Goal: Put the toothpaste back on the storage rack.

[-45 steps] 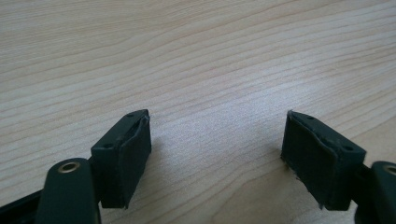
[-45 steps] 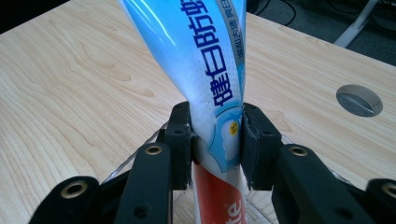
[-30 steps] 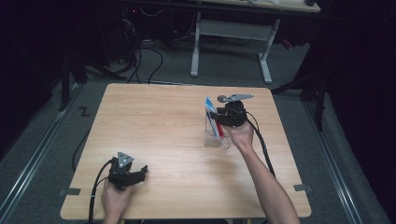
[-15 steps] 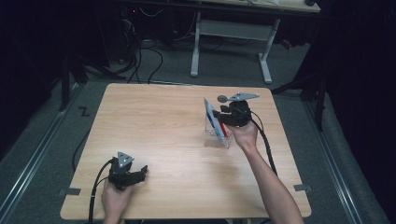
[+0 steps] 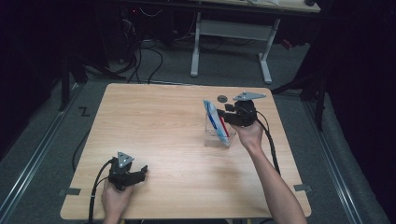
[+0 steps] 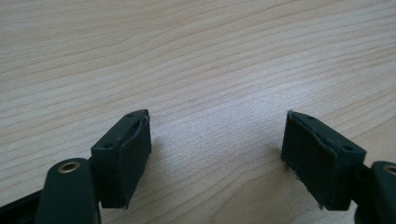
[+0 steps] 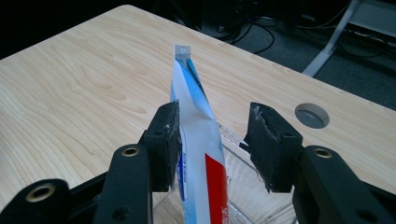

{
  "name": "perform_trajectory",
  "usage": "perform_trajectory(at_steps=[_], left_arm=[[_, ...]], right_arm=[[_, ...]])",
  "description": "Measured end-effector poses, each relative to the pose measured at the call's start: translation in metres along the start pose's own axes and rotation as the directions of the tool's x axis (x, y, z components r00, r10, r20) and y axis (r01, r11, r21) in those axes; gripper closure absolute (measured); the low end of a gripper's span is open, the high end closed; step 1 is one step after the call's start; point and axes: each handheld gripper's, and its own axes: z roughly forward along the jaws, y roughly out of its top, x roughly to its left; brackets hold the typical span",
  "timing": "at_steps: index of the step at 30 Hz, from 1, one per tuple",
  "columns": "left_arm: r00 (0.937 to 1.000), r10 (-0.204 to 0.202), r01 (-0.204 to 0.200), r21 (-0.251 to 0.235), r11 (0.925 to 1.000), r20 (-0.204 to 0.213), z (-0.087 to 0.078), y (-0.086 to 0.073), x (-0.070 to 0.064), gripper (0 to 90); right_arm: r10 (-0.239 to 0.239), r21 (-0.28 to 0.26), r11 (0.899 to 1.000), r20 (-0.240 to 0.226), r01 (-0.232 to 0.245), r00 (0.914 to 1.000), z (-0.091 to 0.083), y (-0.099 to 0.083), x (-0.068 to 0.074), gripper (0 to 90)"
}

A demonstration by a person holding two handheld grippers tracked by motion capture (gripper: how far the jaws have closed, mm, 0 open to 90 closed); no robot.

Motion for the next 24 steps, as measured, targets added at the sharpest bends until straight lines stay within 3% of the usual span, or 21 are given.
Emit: perform_trajectory(at_steps=[11,24], left_arm=[[1.0000,0.000,0.000,0.001,1.0000,0.001,0.000,0.000,0.000,24.4],[1.0000,-0.003,0.003,-0.001,1.0000,0.003,0.000,0.000,0.000,24.2]], right_arm=[[0.009,-0.012,1.000,0.020,-0.009,0.9998,-0.017,0.000,-0.007,55.1],[0.002,-0.016,1.000,0.012,-0.002,0.9999,-0.042,0.001,-0.009,55.8]])
